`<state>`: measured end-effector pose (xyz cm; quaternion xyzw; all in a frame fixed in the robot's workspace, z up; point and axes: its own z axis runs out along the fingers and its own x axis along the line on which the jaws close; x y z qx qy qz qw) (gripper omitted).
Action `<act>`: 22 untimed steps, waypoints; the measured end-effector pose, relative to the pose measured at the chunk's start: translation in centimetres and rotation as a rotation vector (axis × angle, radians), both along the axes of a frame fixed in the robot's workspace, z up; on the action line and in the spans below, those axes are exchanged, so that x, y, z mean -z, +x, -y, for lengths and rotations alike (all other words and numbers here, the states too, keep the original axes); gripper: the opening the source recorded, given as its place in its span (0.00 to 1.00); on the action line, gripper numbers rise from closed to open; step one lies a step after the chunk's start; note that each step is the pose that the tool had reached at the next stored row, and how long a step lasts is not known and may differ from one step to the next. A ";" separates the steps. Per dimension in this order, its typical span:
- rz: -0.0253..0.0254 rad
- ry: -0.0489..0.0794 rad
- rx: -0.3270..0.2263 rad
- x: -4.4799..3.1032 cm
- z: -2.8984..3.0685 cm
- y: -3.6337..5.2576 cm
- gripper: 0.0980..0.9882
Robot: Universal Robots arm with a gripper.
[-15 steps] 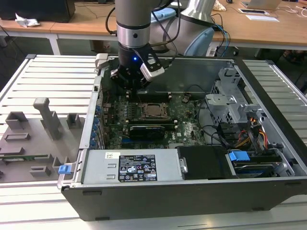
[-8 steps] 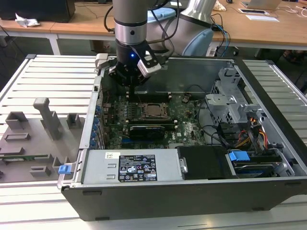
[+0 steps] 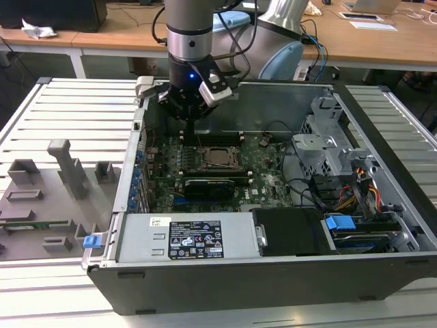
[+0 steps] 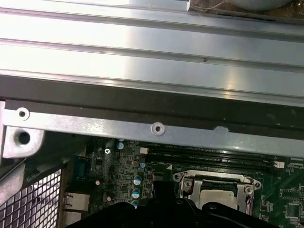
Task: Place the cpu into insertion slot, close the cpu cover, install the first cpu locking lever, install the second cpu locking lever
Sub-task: 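Install the first cpu locking lever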
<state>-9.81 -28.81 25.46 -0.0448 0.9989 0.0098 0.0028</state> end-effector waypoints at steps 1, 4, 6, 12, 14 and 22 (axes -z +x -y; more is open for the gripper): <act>0.0000 0.000 0.000 0.00 0.00 0.12 0.01; -0.0001 0.000 0.000 0.00 0.01 0.34 0.01; -0.0001 0.000 0.000 0.00 0.00 0.44 0.01; -0.0001 0.000 0.000 0.00 0.01 0.85 0.01; -0.0001 0.000 0.000 0.00 0.00 0.95 0.01; 0.0000 0.000 0.000 0.01 0.01 1.31 0.01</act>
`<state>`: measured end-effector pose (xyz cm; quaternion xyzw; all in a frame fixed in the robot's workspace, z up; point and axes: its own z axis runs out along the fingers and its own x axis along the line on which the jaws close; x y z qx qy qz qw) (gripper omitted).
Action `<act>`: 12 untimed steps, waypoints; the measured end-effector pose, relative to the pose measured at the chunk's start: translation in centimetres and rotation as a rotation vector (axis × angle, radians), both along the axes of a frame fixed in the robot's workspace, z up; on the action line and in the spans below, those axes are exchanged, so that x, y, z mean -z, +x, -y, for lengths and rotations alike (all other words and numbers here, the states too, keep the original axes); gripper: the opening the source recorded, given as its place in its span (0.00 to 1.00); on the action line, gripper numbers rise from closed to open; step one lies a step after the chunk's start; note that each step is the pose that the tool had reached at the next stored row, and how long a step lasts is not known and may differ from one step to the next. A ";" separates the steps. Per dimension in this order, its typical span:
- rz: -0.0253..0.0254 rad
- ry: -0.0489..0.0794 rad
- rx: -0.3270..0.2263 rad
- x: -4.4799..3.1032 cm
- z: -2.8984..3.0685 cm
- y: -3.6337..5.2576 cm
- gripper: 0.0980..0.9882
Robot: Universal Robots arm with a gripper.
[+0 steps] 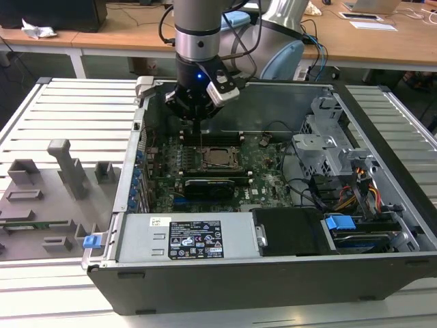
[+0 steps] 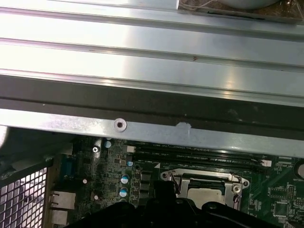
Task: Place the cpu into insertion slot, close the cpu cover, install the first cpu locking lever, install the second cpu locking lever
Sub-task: 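Install the first cpu locking lever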
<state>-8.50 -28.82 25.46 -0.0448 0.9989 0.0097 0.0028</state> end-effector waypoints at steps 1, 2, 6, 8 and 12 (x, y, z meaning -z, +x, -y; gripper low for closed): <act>0.0000 0.000 0.000 0.00 0.00 0.05 0.01; 0.0000 0.000 0.000 0.00 0.00 0.08 0.01; 0.0000 0.000 0.000 0.00 0.00 0.23 0.01; 0.0000 0.000 0.000 0.00 0.00 0.30 0.01; 0.0000 0.000 0.000 0.01 0.00 0.43 0.01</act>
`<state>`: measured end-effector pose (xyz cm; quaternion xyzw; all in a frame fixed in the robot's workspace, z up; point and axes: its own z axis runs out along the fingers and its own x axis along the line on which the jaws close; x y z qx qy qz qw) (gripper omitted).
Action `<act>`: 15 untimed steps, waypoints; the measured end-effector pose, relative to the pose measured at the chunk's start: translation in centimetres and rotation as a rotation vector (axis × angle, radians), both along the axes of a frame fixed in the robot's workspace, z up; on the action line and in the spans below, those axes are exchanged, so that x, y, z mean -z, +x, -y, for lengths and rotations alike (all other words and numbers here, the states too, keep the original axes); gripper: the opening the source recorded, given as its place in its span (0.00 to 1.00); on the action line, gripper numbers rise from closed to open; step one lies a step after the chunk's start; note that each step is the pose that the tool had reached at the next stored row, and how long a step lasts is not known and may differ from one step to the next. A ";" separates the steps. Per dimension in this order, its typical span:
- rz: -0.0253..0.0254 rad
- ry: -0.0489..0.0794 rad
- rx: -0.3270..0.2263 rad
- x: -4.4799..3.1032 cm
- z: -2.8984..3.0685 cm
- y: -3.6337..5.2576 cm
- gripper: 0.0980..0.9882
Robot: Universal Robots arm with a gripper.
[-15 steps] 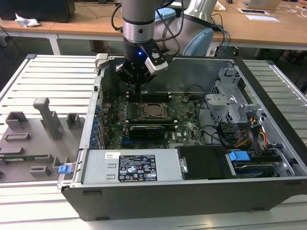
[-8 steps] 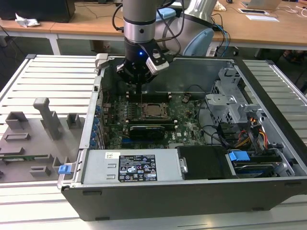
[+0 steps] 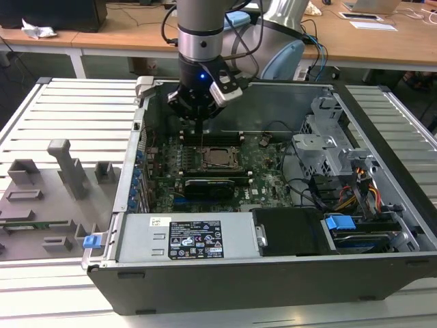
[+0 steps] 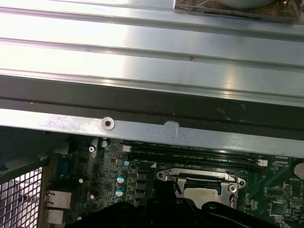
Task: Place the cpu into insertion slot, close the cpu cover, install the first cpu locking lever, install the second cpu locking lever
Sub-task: 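Install the first cpu locking lever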
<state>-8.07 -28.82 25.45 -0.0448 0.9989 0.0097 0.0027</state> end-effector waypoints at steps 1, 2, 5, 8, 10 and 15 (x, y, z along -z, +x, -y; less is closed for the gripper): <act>0.0000 0.000 0.000 0.00 0.00 0.05 0.01; 0.0000 0.000 0.000 0.00 0.00 0.08 0.01; 0.0000 0.000 0.000 0.00 0.00 0.18 0.01; 0.0001 0.000 0.000 0.01 0.00 0.27 0.01; 0.0001 0.000 0.000 0.02 0.00 0.35 0.01; 0.0000 0.000 0.000 0.03 0.00 0.51 0.01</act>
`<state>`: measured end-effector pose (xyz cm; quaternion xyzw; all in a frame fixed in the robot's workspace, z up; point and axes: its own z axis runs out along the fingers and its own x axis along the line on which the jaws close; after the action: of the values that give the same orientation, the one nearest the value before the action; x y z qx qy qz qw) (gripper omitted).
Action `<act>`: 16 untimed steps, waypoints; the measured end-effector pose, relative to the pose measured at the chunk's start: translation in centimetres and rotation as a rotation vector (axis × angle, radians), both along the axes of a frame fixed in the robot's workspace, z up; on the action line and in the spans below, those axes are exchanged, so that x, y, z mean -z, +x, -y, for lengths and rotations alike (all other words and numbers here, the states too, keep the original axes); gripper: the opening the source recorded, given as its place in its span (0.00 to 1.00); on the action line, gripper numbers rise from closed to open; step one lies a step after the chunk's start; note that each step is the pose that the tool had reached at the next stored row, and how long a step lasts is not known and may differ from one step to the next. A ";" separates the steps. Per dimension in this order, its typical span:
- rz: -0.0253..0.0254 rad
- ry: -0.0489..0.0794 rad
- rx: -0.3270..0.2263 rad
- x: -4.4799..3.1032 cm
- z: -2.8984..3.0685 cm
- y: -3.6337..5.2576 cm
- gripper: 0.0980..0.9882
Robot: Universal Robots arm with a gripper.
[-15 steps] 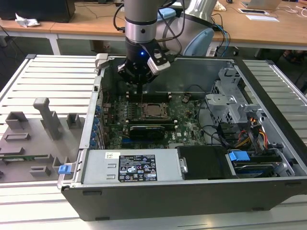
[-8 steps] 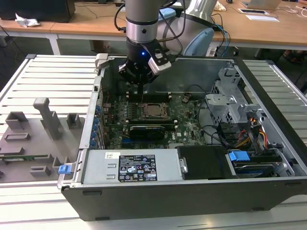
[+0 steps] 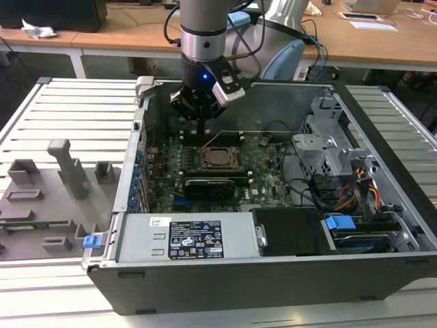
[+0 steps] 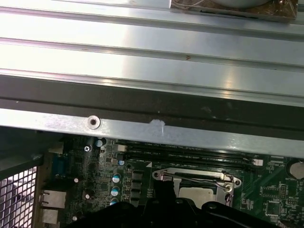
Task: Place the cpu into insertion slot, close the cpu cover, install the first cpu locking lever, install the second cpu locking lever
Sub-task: 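Install the first cpu locking lever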
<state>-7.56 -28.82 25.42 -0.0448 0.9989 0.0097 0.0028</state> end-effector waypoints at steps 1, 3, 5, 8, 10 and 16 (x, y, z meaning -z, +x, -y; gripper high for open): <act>0.0000 0.000 0.000 0.00 0.00 0.04 0.01; -0.0001 0.000 0.000 0.01 0.00 0.12 0.01; 0.0000 0.000 0.000 0.01 0.00 0.20 0.01; 0.0000 0.000 0.000 0.01 0.00 0.26 0.01; 0.0000 0.000 0.000 0.01 0.00 0.32 0.01; 0.0000 0.000 0.000 0.02 0.00 0.44 0.01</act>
<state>-7.12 -28.82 25.40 -0.0449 0.9989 0.0097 0.0027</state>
